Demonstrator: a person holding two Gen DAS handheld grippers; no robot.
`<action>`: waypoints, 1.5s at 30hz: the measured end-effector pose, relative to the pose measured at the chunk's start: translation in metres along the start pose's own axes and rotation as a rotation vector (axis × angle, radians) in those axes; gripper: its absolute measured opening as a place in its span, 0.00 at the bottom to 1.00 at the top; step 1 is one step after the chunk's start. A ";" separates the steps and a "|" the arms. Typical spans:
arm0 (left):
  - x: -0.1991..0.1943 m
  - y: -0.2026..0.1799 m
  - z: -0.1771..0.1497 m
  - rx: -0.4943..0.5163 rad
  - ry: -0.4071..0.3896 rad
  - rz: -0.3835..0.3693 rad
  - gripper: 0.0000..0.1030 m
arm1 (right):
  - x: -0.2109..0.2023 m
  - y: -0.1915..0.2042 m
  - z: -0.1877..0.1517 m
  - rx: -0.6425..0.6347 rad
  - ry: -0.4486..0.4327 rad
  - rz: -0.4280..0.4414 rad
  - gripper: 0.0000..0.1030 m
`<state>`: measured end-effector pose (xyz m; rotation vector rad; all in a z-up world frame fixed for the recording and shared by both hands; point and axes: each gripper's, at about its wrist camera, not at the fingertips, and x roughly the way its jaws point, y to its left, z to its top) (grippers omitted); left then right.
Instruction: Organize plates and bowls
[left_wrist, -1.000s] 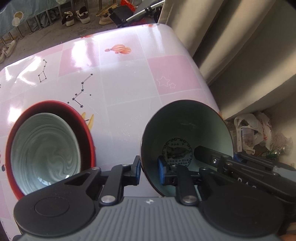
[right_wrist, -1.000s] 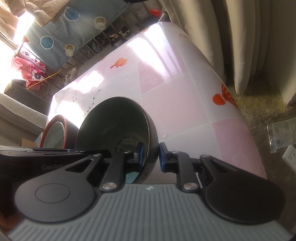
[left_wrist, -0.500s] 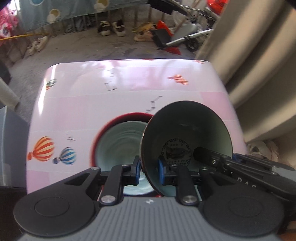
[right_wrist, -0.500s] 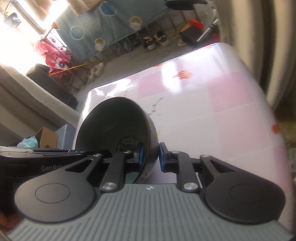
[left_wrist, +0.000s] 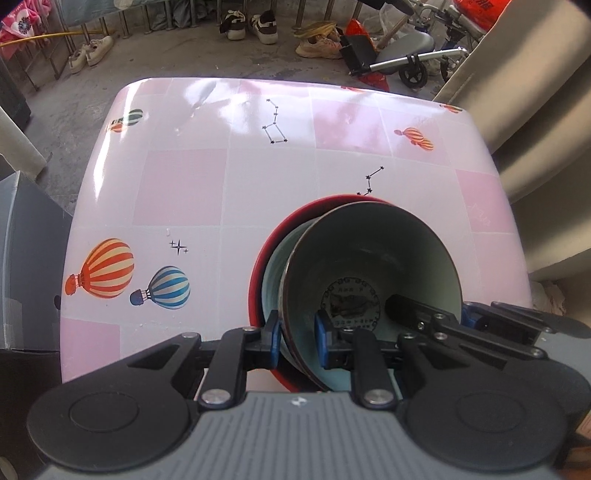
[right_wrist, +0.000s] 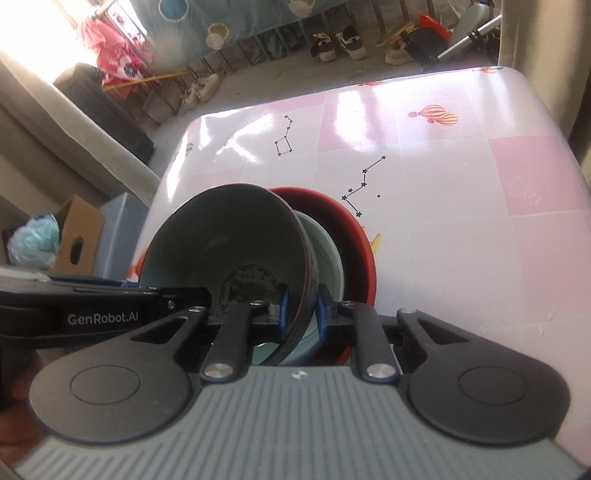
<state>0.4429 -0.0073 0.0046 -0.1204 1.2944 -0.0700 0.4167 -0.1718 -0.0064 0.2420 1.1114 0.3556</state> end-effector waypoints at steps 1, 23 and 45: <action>0.002 0.002 0.000 -0.004 0.002 -0.006 0.19 | 0.003 0.003 -0.001 -0.013 0.004 -0.009 0.13; 0.007 0.004 0.011 -0.086 0.058 -0.055 0.37 | 0.015 -0.008 0.003 0.002 0.003 0.023 0.09; 0.003 -0.032 0.003 0.128 -0.023 0.217 0.08 | 0.015 -0.023 -0.001 0.009 -0.017 0.077 0.09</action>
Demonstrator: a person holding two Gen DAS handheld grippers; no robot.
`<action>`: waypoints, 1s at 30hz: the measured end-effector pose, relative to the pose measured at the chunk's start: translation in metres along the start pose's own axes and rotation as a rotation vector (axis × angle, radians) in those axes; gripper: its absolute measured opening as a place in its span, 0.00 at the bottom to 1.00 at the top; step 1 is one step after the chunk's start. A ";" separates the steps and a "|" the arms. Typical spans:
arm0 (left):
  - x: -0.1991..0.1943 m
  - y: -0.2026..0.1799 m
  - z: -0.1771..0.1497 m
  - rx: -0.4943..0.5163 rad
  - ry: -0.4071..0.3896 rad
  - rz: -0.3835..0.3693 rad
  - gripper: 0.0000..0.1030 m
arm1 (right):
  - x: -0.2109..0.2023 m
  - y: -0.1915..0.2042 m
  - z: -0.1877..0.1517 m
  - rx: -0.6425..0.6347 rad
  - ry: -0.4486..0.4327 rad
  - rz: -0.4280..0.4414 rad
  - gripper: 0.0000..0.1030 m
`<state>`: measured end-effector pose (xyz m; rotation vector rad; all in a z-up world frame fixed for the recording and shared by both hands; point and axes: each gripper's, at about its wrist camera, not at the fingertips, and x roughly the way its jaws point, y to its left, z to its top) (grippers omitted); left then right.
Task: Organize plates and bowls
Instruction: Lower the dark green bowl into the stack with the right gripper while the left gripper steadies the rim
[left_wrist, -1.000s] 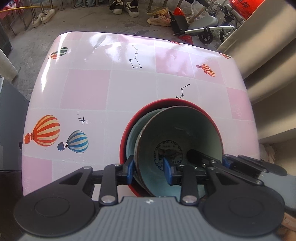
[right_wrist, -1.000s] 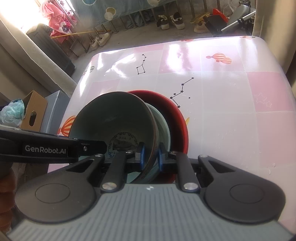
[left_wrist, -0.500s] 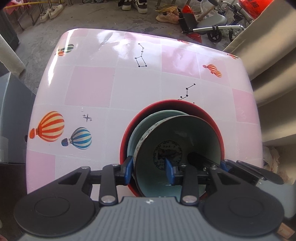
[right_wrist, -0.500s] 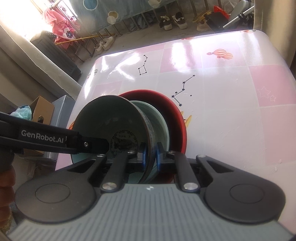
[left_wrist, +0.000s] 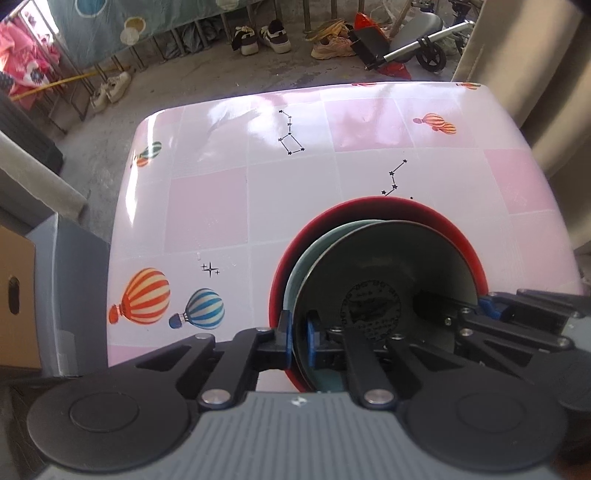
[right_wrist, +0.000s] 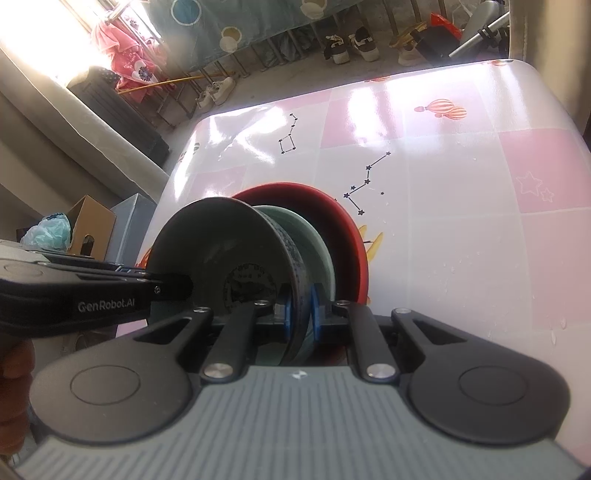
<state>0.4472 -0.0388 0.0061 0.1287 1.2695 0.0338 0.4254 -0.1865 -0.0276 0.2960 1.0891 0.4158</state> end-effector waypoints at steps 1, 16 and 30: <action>0.000 0.000 0.000 0.009 -0.003 0.003 0.09 | 0.000 0.001 0.000 -0.003 0.001 -0.002 0.09; -0.004 0.005 -0.004 0.066 0.001 -0.041 0.12 | 0.000 0.007 0.003 -0.016 0.022 -0.015 0.08; -0.015 0.016 -0.008 0.030 -0.041 -0.099 0.16 | 0.005 0.023 0.009 -0.025 0.063 -0.067 0.12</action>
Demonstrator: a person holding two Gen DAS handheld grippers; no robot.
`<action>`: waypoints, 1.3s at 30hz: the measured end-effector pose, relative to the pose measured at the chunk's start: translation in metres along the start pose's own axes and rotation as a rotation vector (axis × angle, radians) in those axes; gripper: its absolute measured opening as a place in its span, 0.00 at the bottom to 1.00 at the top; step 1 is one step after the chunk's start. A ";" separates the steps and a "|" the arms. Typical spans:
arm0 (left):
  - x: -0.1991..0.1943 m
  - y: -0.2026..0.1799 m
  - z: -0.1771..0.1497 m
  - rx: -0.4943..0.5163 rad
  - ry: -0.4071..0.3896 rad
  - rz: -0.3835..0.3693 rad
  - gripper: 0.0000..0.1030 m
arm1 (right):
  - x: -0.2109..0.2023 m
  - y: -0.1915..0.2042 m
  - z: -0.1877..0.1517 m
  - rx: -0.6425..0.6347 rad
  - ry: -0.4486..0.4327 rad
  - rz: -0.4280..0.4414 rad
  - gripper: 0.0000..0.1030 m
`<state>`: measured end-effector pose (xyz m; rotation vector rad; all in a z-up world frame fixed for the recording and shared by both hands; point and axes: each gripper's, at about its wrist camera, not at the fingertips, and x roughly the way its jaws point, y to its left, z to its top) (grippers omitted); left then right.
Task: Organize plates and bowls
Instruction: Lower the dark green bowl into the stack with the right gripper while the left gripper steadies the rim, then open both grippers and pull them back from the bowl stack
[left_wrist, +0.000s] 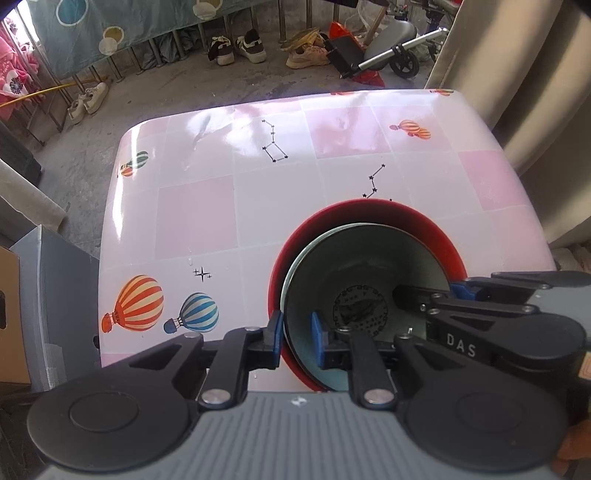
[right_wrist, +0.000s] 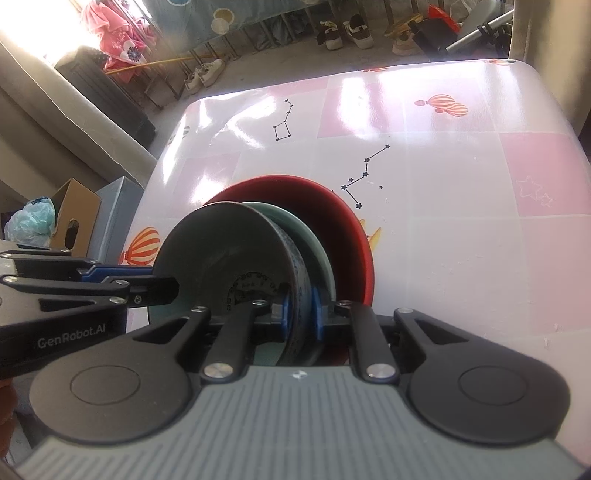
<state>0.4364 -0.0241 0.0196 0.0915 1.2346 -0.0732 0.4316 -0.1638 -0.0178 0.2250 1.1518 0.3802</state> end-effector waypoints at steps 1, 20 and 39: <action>-0.001 0.001 0.000 0.000 -0.008 -0.009 0.16 | 0.000 0.002 0.001 -0.002 0.006 -0.004 0.14; 0.009 0.020 -0.005 -0.057 -0.006 -0.114 0.16 | -0.022 0.015 0.013 -0.034 -0.009 -0.075 0.22; 0.008 0.025 -0.009 -0.085 0.007 -0.141 0.16 | -0.031 0.013 0.012 -0.065 -0.035 -0.082 0.14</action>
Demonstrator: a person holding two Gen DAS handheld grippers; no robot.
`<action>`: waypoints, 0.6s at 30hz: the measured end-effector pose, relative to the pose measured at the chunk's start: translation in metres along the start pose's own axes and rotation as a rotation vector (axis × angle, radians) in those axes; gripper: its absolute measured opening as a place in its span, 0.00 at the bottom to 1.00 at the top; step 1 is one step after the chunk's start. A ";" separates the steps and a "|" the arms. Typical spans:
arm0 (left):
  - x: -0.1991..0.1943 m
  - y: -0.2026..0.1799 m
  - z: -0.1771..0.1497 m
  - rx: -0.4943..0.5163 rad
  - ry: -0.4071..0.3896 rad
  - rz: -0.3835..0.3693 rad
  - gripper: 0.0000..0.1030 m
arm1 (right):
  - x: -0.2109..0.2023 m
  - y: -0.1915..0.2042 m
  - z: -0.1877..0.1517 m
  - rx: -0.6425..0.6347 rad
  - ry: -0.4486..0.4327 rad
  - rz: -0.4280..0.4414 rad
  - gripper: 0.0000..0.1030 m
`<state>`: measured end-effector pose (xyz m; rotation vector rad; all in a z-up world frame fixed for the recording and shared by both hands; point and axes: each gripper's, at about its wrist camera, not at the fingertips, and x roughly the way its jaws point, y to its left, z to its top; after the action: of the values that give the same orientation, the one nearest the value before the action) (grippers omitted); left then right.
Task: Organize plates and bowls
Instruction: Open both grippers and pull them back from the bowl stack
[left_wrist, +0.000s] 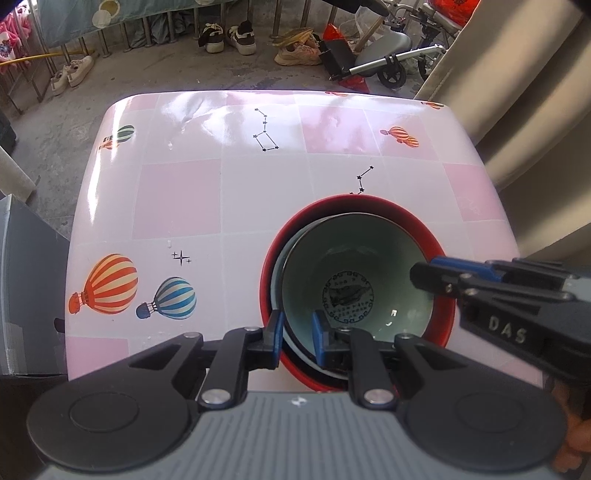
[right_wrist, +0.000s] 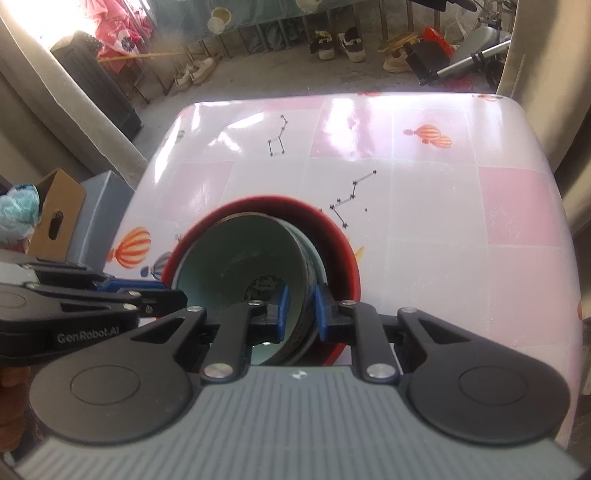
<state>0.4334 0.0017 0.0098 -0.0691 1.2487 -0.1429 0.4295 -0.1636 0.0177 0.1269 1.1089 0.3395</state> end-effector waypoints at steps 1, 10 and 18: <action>-0.001 0.001 0.000 0.001 -0.002 0.001 0.16 | -0.003 0.000 0.001 0.001 -0.013 0.003 0.14; -0.005 0.006 0.000 -0.014 -0.017 0.005 0.16 | 0.006 0.001 -0.005 -0.031 -0.010 -0.018 0.11; -0.006 0.012 -0.001 -0.023 -0.024 0.003 0.21 | -0.013 -0.002 0.004 -0.004 -0.088 0.022 0.08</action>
<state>0.4310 0.0141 0.0140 -0.0890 1.2264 -0.1245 0.4281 -0.1699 0.0294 0.1495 1.0204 0.3523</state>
